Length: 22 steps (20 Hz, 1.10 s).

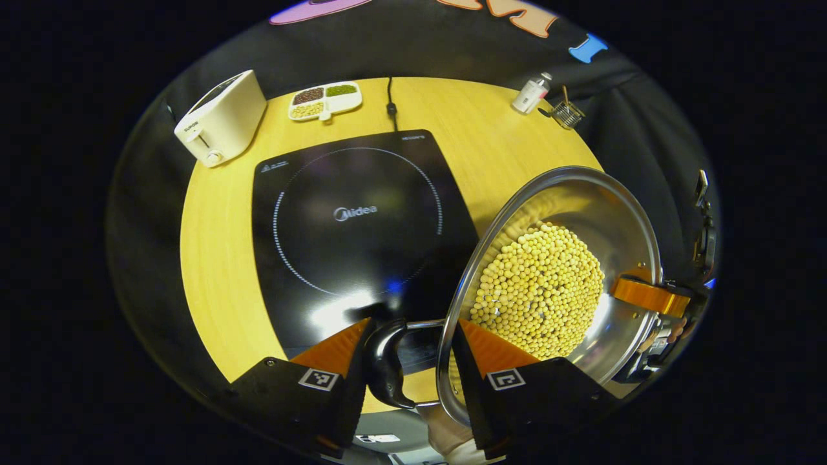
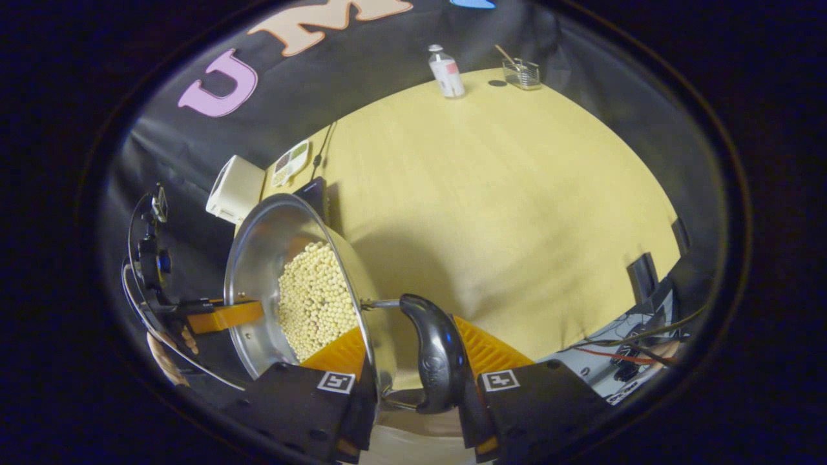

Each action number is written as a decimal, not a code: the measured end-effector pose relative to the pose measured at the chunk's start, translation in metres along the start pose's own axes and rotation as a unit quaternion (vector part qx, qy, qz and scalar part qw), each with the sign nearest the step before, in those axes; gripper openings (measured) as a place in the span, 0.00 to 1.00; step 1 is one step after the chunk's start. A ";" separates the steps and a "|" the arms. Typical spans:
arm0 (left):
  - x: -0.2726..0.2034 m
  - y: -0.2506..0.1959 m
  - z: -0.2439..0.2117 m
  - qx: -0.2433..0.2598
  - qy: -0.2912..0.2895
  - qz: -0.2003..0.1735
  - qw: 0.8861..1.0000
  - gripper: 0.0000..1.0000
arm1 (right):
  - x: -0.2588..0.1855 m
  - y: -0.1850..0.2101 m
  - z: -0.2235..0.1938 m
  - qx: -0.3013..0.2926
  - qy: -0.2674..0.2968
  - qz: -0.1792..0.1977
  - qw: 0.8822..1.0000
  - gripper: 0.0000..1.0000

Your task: First push the handle of the pot to place it horizontally, then grasp the pot with both hands and set it on the induction cooktop.

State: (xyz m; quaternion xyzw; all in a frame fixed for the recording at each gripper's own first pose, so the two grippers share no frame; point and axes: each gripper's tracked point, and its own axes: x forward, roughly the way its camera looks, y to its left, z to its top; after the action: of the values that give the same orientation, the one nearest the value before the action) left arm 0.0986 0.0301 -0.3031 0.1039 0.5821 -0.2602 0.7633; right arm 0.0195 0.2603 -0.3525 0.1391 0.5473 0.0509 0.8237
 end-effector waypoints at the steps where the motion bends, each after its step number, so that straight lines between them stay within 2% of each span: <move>1: -0.003 0.010 0.001 -0.002 -0.004 0.002 1.000 0.69 | 0.004 0.010 0.002 -0.004 -0.003 0.000 1.000 0.51; 12: -0.021 0.097 0.033 -0.006 -0.050 0.056 0.997 0.67 | 0.052 0.094 0.032 -0.030 -0.013 0.033 0.999 0.51; 17: -0.020 0.124 0.047 -0.015 -0.055 0.080 0.995 0.69 | 0.079 0.118 0.051 -0.040 -0.019 0.042 0.998 0.51; 18: -0.016 0.129 0.050 -0.018 -0.054 0.083 0.995 0.69 | 0.085 0.121 0.054 -0.041 -0.019 0.042 0.998 0.56; 22: -0.004 0.144 0.058 -0.023 -0.048 0.094 0.994 0.68 | 0.108 0.131 0.062 -0.044 -0.010 0.044 0.998 0.56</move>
State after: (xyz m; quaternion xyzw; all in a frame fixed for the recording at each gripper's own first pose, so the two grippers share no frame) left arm 0.2205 0.1259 -0.3023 0.1279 0.5379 -0.1787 0.8139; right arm 0.1280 0.4004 -0.3887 0.1273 0.5296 0.1095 0.8315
